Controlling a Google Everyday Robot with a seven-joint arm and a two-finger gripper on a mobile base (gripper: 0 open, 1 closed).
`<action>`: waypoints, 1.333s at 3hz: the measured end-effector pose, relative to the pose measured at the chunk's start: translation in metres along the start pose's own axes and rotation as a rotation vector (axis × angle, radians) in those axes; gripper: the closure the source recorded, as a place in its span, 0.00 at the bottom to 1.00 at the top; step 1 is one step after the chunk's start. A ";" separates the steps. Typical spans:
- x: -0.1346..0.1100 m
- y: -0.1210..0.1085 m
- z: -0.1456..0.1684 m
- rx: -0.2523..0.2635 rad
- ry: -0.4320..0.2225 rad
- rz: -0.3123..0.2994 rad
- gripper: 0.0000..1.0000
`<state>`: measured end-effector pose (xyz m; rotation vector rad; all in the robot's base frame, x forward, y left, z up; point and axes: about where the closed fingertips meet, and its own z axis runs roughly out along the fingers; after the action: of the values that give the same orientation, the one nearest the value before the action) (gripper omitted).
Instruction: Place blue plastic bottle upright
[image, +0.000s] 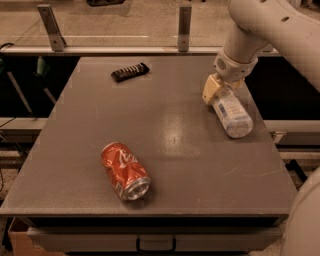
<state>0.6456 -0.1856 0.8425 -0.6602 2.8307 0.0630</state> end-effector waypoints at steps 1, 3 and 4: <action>-0.024 0.013 -0.026 -0.105 -0.142 -0.069 0.96; -0.066 0.058 -0.116 -0.416 -0.541 -0.367 1.00; -0.065 0.072 -0.154 -0.541 -0.771 -0.508 1.00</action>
Offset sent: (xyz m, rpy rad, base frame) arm -0.0044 0.0816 0.1615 0.5205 -0.4152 0.6996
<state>0.6370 -0.1077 1.0071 -1.1375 1.8407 0.8147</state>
